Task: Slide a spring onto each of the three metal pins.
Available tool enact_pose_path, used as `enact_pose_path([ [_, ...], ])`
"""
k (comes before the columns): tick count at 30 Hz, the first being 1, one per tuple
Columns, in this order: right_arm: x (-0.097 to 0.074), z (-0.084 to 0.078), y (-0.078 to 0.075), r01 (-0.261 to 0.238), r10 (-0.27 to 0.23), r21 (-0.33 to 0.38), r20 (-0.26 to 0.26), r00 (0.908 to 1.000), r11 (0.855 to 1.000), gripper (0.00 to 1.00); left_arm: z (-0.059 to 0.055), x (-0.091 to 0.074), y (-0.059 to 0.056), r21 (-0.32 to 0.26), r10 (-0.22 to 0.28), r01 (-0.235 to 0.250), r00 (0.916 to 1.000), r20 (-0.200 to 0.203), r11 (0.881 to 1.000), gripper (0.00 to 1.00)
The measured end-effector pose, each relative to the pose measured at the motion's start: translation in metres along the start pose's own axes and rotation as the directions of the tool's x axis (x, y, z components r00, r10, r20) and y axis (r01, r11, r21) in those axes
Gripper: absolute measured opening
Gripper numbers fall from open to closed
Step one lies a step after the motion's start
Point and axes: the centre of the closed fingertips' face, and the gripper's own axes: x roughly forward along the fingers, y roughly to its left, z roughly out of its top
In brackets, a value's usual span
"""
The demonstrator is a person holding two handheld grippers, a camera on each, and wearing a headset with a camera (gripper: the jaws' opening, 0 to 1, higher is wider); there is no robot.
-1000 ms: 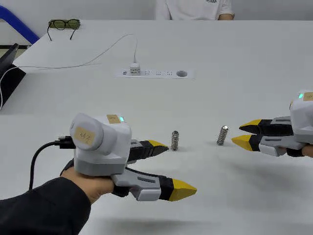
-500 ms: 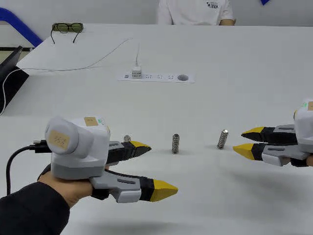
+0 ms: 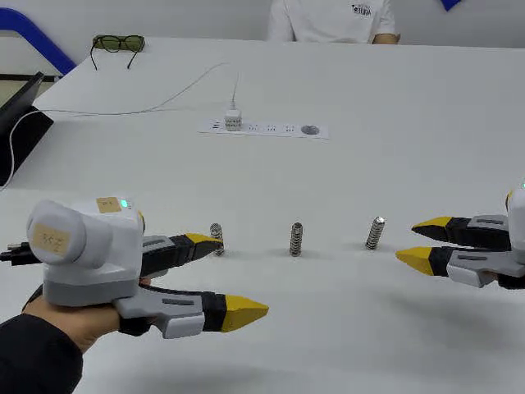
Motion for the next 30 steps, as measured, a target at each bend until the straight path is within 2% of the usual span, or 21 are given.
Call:
enact_pose_path([
  [4, -0.001, 0.001, 0.001, -0.002, 0.002, 0.000, 0.004, 1.0000, 1.000, 0.32, -0.002, -0.005, 0.008, -0.014, 0.032, -0.032, 0.9994, 0.012, 0.999, 0.74],
  [10, -0.001, 0.001, 0.003, -0.009, 0.009, 0.003, 0.005, 0.9999, 1.000, 0.34, -0.011, -0.010, 0.016, -0.016, 0.063, -0.063, 0.9980, 0.003, 0.998, 0.75],
  [16, 0.000, -0.001, 0.005, -0.017, 0.017, 0.008, 0.005, 0.9998, 1.000, 0.35, -0.019, -0.015, 0.031, -0.026, 0.108, -0.108, 0.9942, 0.004, 0.994, 0.78],
  [22, 0.000, -0.003, 0.007, -0.025, 0.025, 0.012, 0.005, 0.9997, 1.000, 0.37, -0.028, -0.016, 0.042, -0.013, 0.143, -0.143, 0.9896, -0.017, 0.990, 0.80],
  [30, 0.001, -0.004, 0.008, -0.031, 0.031, 0.017, 0.006, 0.9995, 0.999, 0.40, -0.034, -0.018, 0.056, -0.028, 0.177, -0.177, 0.9840, -0.019, 0.984, 0.81],
])
